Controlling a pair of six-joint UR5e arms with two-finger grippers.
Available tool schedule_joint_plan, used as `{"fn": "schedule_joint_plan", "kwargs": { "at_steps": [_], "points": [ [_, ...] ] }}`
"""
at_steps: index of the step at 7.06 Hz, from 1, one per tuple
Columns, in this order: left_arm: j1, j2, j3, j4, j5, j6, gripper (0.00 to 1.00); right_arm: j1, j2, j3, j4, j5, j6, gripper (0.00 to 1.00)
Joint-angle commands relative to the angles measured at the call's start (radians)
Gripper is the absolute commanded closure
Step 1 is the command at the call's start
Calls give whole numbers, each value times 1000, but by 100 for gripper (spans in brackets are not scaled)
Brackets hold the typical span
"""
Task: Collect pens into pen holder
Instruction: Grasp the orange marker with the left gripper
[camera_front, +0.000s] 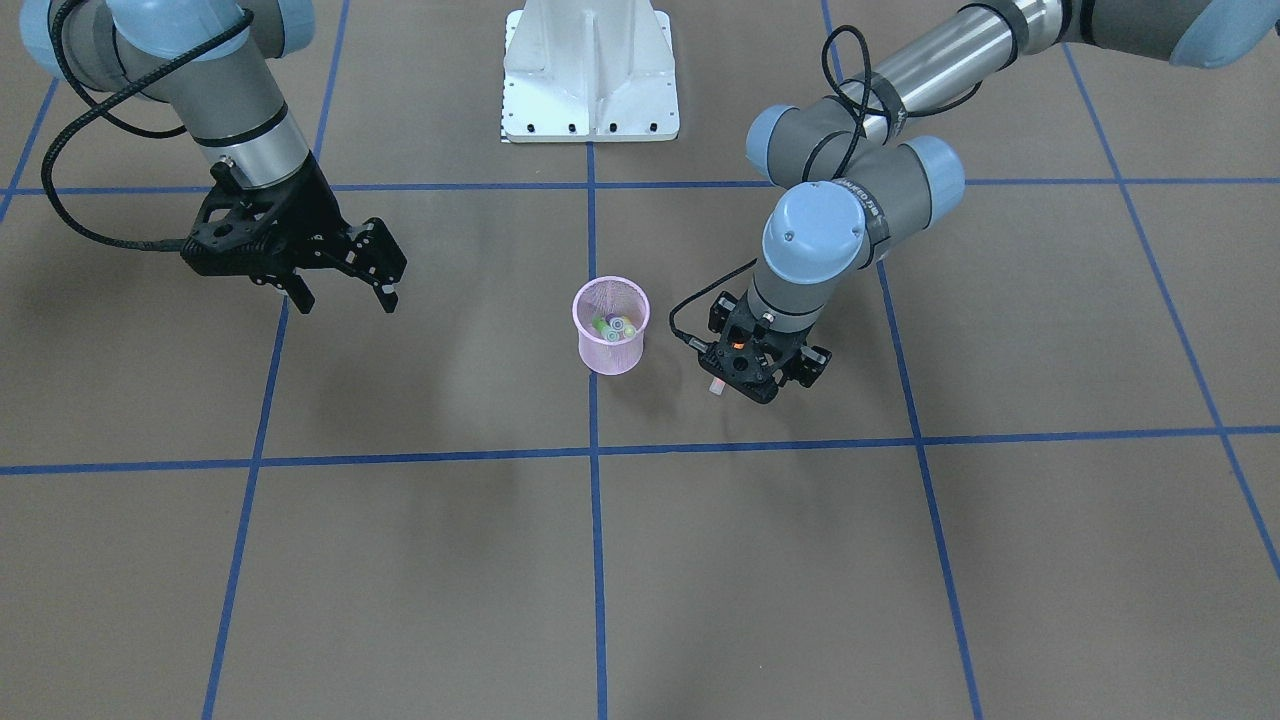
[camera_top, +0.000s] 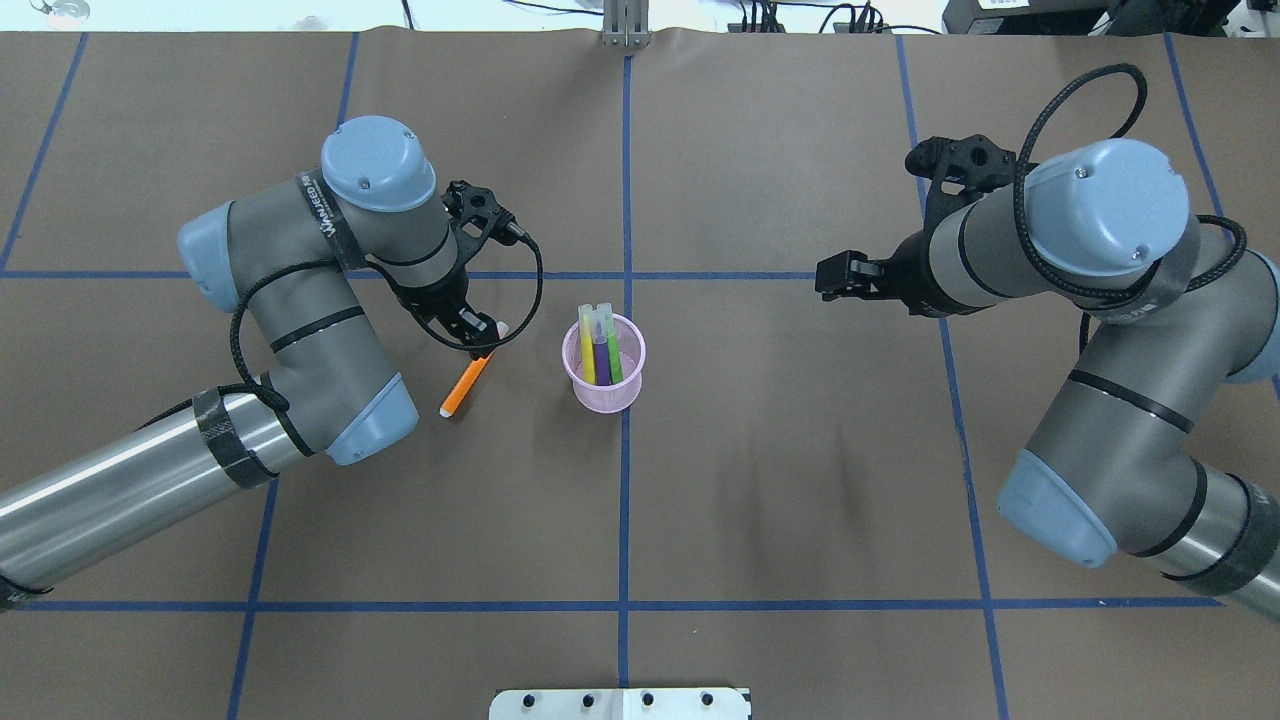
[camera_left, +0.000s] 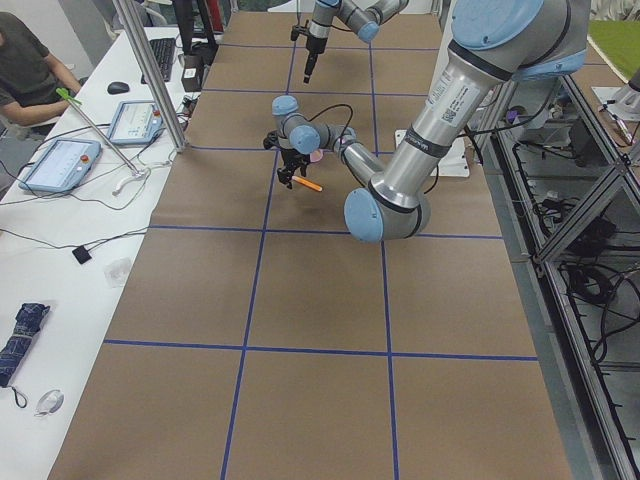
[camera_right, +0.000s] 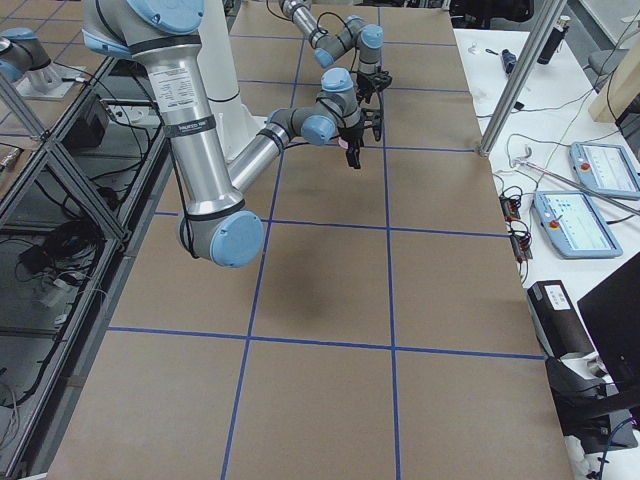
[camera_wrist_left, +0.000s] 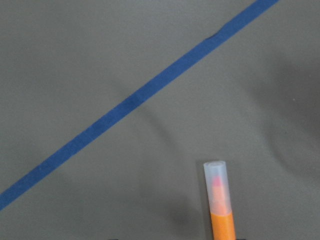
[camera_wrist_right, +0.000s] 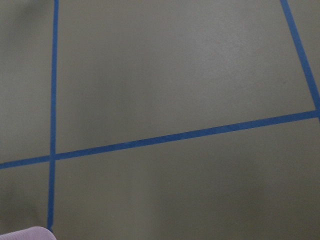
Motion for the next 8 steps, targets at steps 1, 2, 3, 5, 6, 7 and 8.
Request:
{"fn": "schedule_joint_plan", "kwargs": {
  "at_steps": [1,2,3,5,6,7,8],
  "points": [
    [1,-27,17,53,-43,-23,18,-1,-1,-15,0,-2,-1,0],
    [7,-37,18,63,-45,-69,22,-1,-1,-16,0,-2,-1,0],
    [21,-38,20,63,-44,-74,22,-1,-2,-16,0,-2,-1,0],
    [33,-40,37,55,-42,-76,23,-1,-4,-18,0,-8,1,0],
    [32,-44,38,55,-42,-76,24,-1,-5,-18,0,-9,2,0],
    [33,-46,41,55,-40,-76,26,-1,-5,-18,0,-10,7,0],
    [33,-45,48,54,-40,-76,29,-1,-5,-18,0,-13,7,0]
  ]
}}
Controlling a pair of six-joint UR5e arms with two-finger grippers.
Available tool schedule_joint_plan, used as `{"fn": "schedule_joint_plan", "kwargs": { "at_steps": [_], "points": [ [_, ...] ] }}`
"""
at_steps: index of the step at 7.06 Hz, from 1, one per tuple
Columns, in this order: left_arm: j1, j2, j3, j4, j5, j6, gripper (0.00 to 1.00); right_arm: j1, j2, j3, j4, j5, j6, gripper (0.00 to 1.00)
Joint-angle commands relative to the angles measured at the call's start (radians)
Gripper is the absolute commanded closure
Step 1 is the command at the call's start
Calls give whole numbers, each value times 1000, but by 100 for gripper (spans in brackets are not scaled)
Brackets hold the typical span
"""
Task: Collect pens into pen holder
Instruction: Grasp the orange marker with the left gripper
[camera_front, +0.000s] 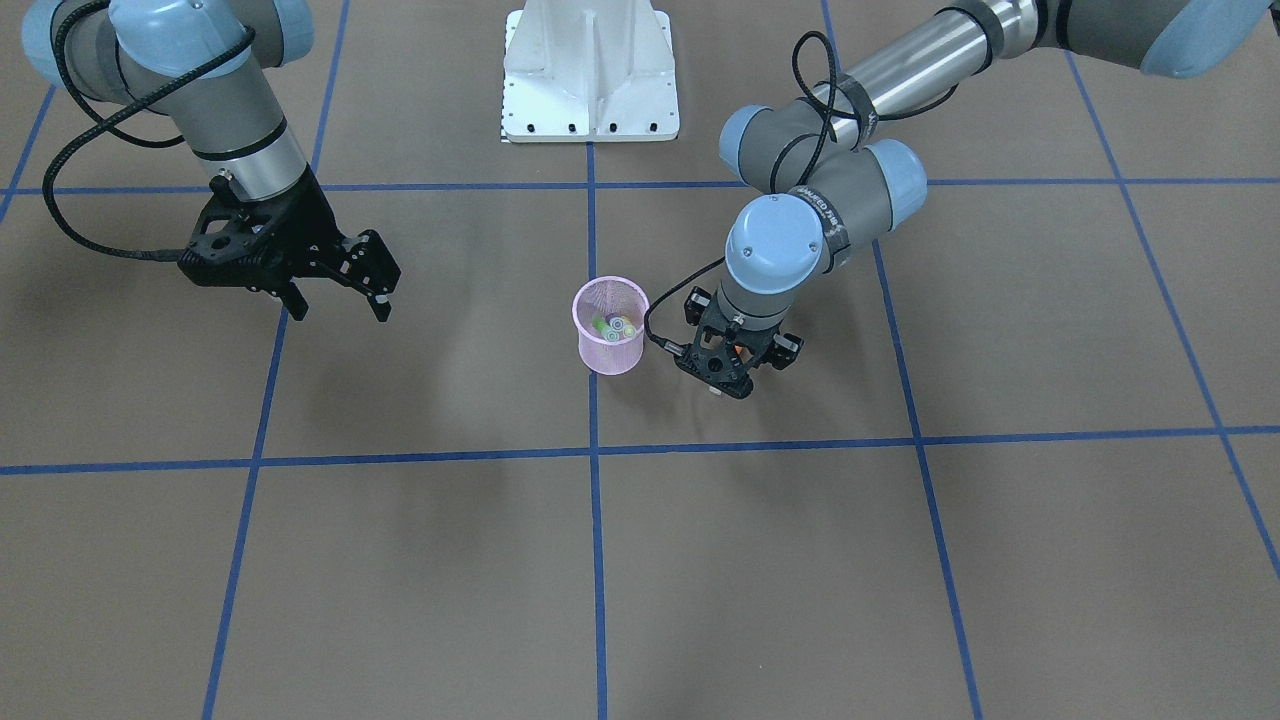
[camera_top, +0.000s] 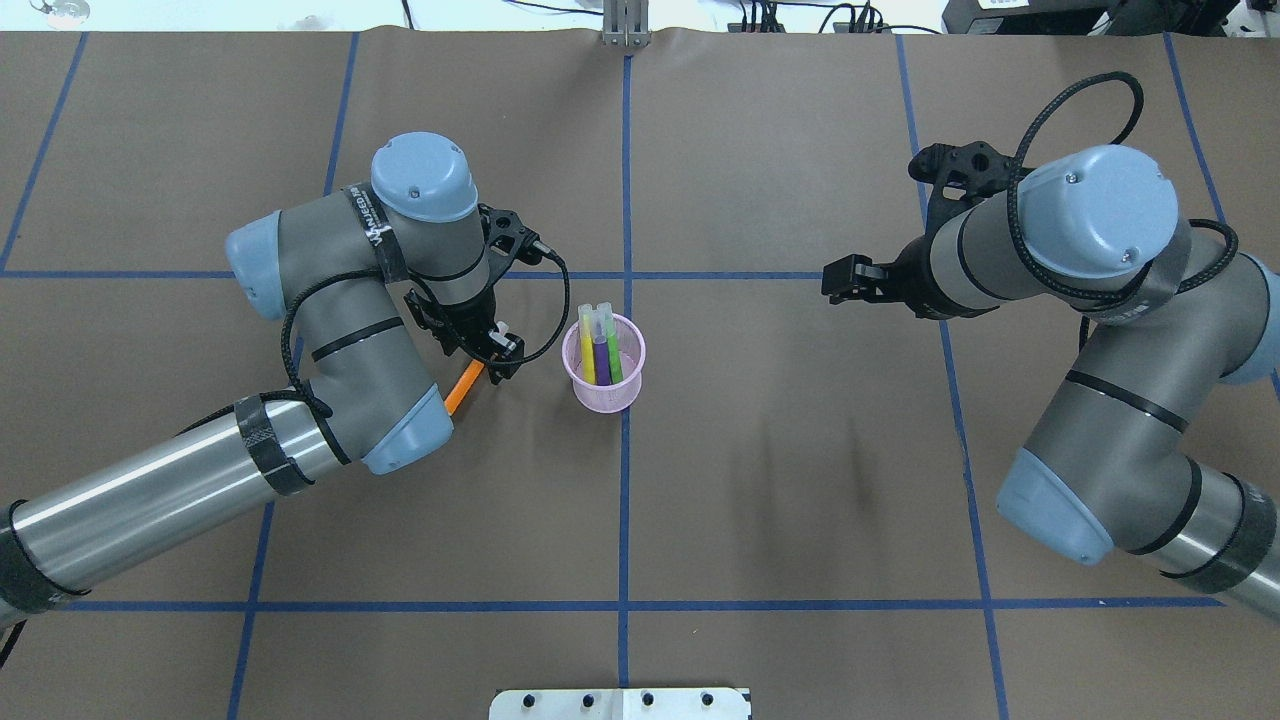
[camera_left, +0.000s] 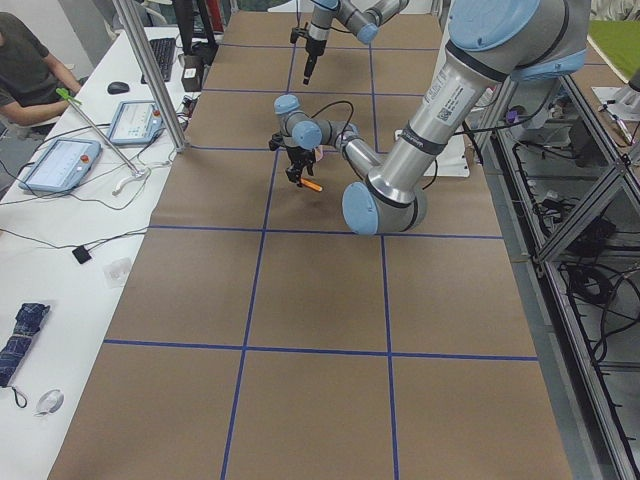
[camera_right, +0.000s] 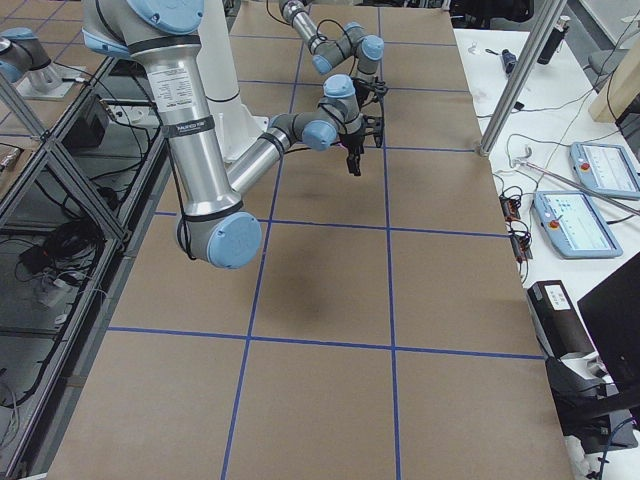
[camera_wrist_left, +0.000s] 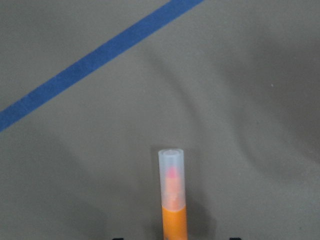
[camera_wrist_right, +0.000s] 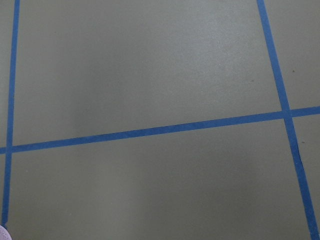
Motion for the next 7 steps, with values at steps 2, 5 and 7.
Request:
{"fn": "schedule_joint_plan", "kwargs": {
  "at_steps": [2,5,7],
  "points": [
    [1,-2,13,-1,1,1,45,0,-3,1,2,-3,2,0],
    [-1,0,13,-3,1,3,100,0,-3,1,0,-1,2,0],
    [-4,-3,2,0,-2,3,100,2,-3,3,0,2,3,0]
  ]
}}
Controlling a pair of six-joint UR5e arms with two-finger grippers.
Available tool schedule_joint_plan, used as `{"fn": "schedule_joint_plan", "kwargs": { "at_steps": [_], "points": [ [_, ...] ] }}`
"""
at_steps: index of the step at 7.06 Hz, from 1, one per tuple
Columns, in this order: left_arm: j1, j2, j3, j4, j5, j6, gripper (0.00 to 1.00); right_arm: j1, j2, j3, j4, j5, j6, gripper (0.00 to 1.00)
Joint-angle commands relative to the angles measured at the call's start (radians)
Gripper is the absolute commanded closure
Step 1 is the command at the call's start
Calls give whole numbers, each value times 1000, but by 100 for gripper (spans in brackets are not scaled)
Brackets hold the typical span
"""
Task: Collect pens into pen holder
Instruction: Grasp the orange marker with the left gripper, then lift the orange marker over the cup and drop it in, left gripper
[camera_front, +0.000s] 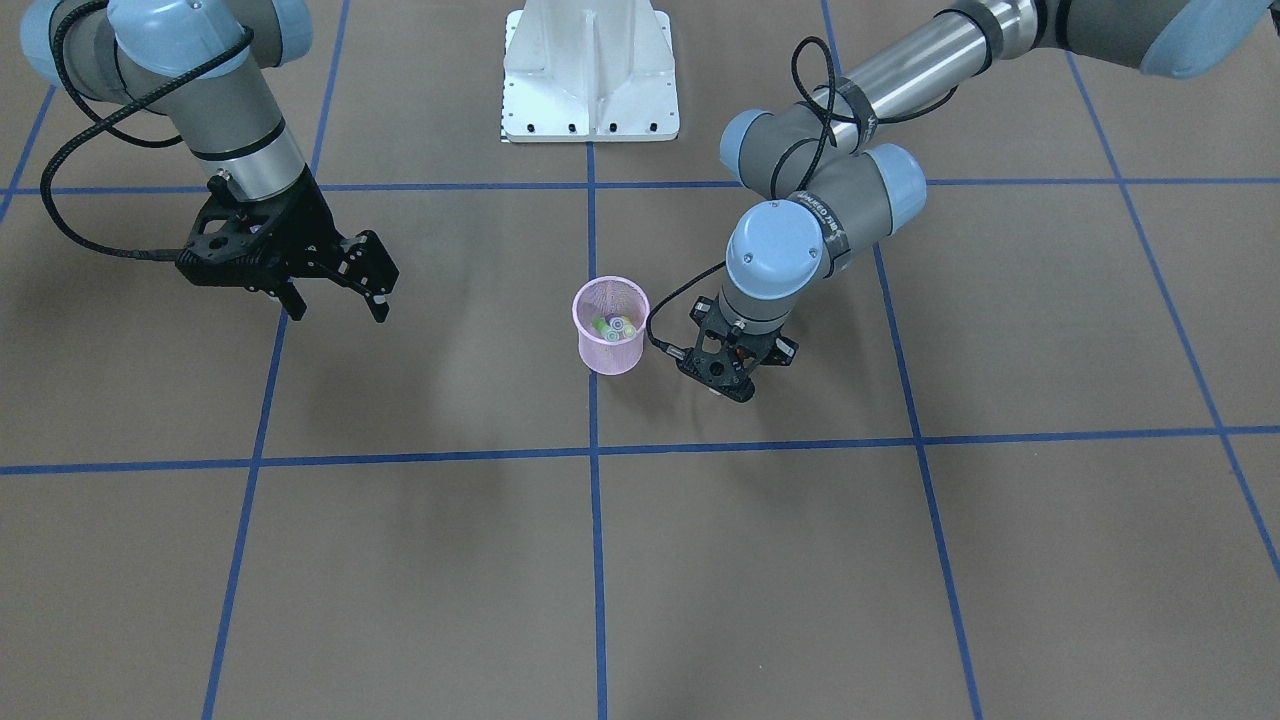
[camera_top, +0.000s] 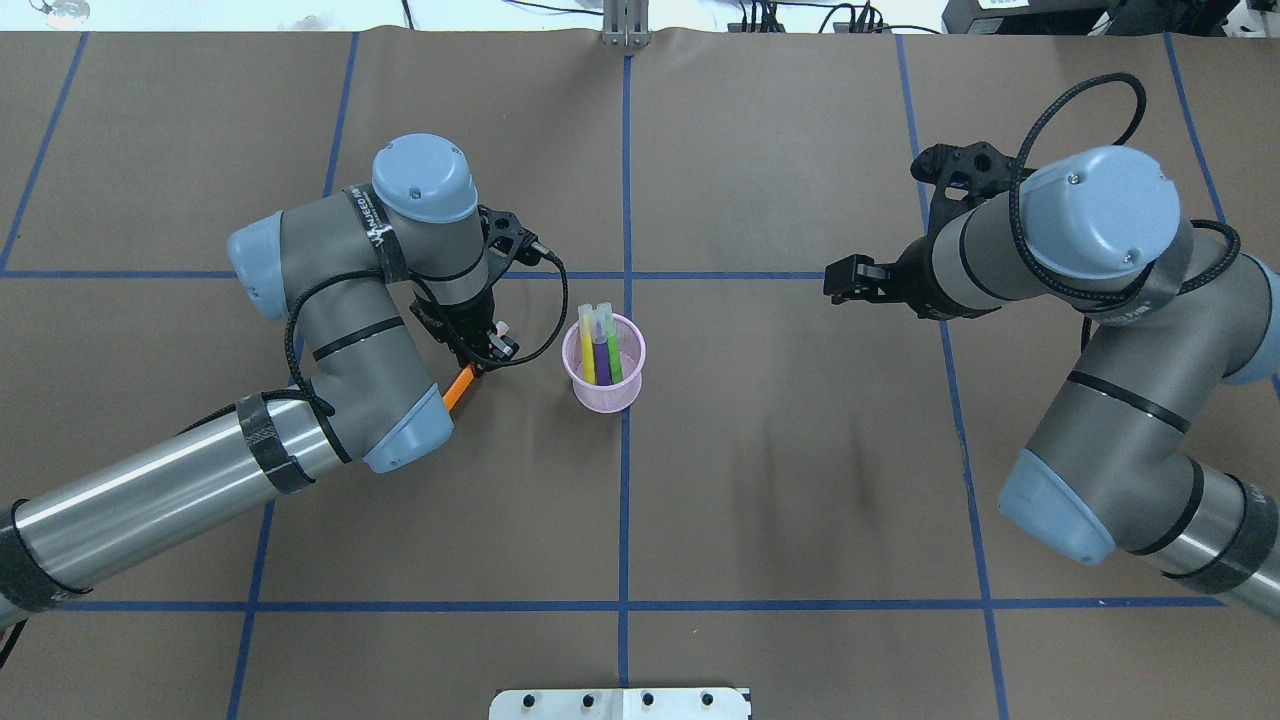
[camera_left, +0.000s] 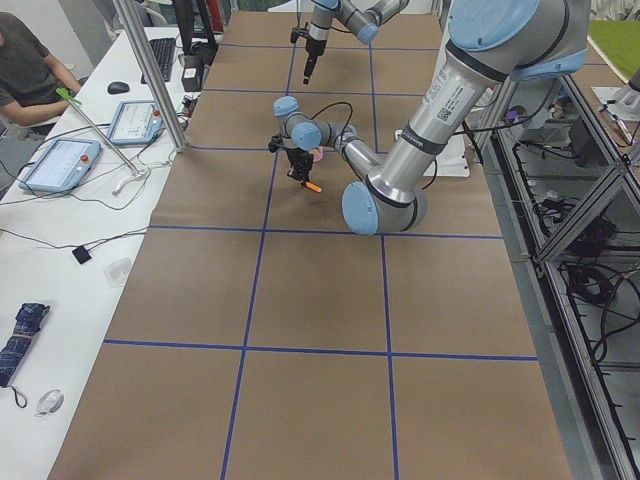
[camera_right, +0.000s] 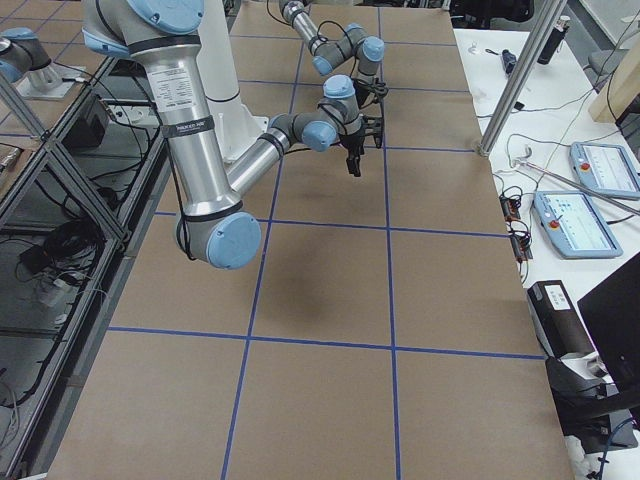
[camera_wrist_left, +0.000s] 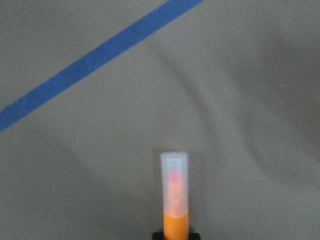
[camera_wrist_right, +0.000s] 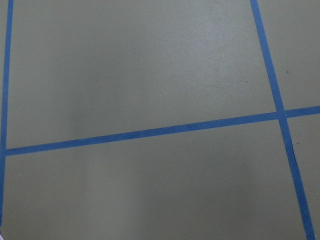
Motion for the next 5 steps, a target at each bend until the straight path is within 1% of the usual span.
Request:
{"fn": "schedule_joint_plan", "kwargs": {
  "at_steps": [1,2,3,4,5],
  "points": [
    [-10,-21,-62,3,-2,-70,100,5,5,6,0,9,-1,0],
    [-10,-25,-175,-1,10,-230,100,8,3,7,0,9,1,0],
    [-22,-43,-249,-1,41,-295,100,11,5,7,0,9,-1,0],
    [-25,-55,-319,-5,107,-343,100,11,5,7,1,9,1,0],
    [-25,-51,-369,-64,166,-382,100,11,5,7,1,9,1,0]
  ]
}}
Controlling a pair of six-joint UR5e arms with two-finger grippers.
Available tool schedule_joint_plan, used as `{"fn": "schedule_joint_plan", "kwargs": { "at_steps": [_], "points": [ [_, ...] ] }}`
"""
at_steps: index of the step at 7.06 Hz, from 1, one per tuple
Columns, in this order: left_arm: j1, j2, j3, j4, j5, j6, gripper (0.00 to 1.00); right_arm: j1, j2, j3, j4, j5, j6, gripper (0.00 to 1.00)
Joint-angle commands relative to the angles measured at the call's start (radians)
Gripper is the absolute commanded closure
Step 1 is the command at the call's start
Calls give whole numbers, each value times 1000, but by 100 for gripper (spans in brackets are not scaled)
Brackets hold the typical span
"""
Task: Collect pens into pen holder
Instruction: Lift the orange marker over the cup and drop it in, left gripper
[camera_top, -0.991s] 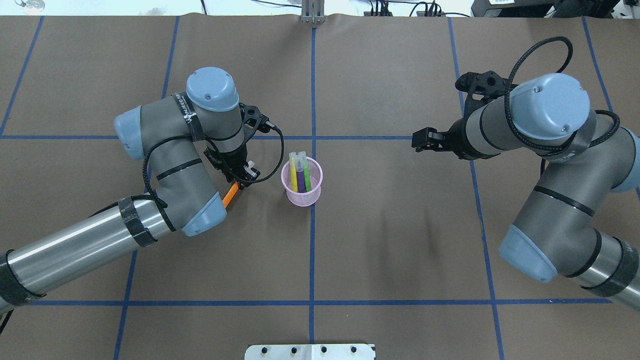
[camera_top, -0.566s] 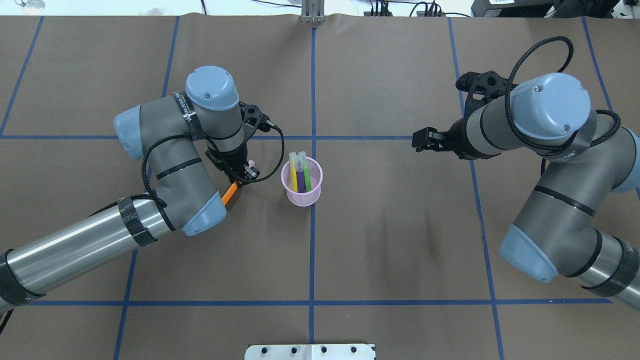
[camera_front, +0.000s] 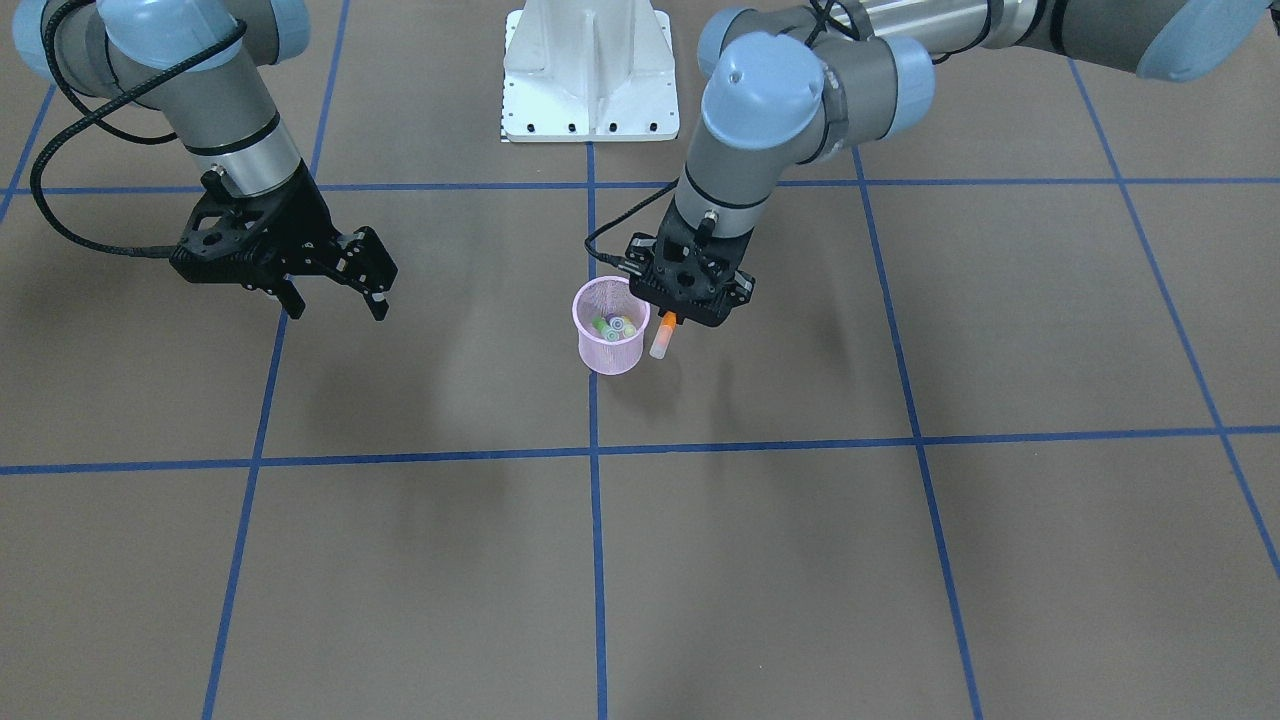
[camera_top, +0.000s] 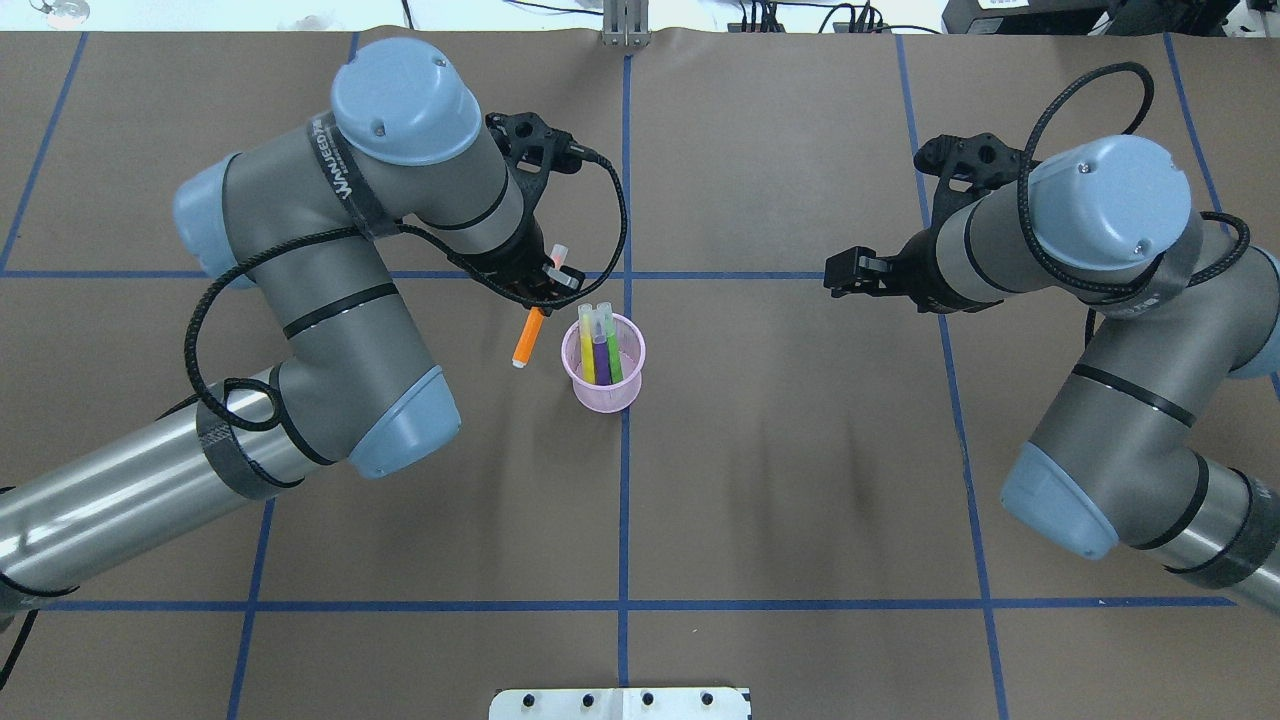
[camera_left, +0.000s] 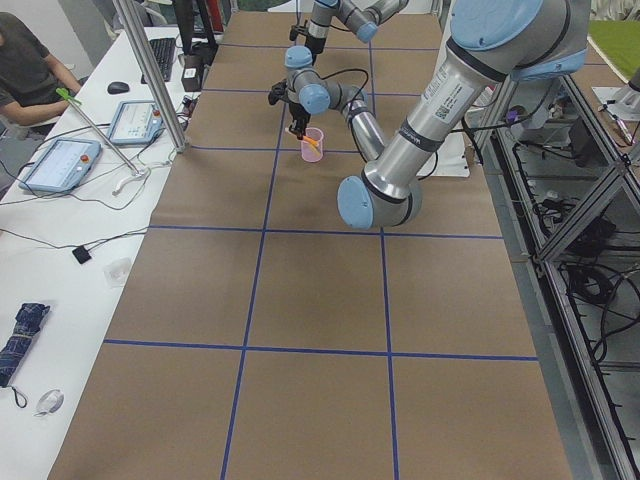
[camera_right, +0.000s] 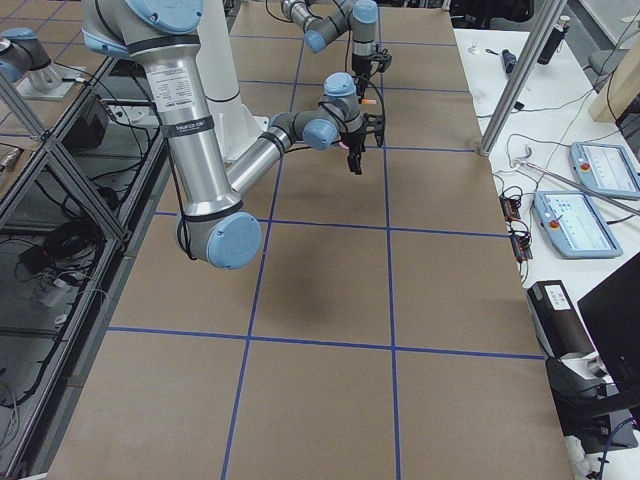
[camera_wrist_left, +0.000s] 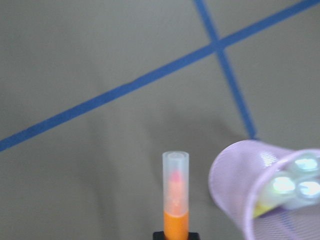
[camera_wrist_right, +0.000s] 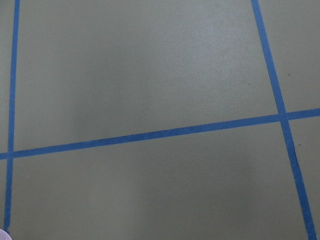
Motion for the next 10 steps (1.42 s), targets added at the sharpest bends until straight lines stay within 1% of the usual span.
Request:
{"fn": "schedule_joint_plan", "kwargs": {
  "at_steps": [1,2,3,4,6,8,9,10],
  "points": [
    [37,8,-58,-175,205,-84,100,1,0,0,4,-1,3,0],
    [138,17,-42,-238,334,-95,100,2,2,0,5,-1,5,0],
    [162,17,-3,-269,379,-92,100,2,2,0,5,-3,6,0],
    [165,22,30,-332,384,-89,100,1,5,0,5,-3,8,0],
    [171,40,35,-346,398,-84,100,2,5,8,5,-4,10,0],
    [176,43,35,-349,398,-83,7,2,2,12,5,-4,10,0],
    [176,46,34,-352,398,-83,1,2,2,11,5,-6,10,0],
    [176,46,29,-352,398,-84,1,1,2,9,7,-6,10,0]
  ]
}}
